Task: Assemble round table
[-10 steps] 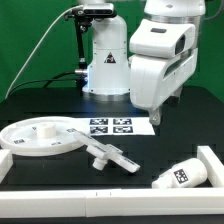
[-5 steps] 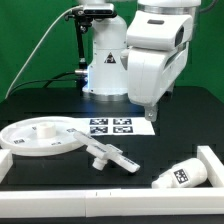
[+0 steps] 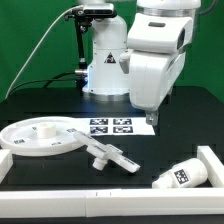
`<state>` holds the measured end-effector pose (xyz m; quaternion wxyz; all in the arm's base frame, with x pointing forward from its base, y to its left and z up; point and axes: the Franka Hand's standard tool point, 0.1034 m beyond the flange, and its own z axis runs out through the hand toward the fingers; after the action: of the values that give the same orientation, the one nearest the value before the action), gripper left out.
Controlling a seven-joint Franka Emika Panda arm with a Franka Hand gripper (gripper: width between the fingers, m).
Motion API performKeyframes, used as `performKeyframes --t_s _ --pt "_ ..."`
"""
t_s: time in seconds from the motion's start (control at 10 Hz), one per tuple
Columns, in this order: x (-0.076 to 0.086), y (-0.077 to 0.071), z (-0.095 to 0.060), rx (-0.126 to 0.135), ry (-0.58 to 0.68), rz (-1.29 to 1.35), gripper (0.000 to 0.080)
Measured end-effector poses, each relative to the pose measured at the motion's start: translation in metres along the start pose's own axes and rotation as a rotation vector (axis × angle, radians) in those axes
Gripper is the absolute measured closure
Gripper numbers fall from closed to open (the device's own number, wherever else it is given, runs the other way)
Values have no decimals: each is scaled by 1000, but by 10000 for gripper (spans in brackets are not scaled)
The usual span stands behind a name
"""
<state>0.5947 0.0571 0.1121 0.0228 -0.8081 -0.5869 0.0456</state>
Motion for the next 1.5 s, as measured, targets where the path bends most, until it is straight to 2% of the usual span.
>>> performKeyframes --t_s 0.1,0.6,0.7,0.8,1.1,1.3,1.5 --pt "7 10 -1 -16 2 -34 150" --pt "4 7 2 -10 1 -21 150" --pt "7 12 1 -42 25 71 150" --pt "9 13 1 -44 41 191 150" --pt "16 18 0 1 107 519 150" --pt "18 17 0 10 107 662 150" --pt "18 17 1 11 106 687 150"
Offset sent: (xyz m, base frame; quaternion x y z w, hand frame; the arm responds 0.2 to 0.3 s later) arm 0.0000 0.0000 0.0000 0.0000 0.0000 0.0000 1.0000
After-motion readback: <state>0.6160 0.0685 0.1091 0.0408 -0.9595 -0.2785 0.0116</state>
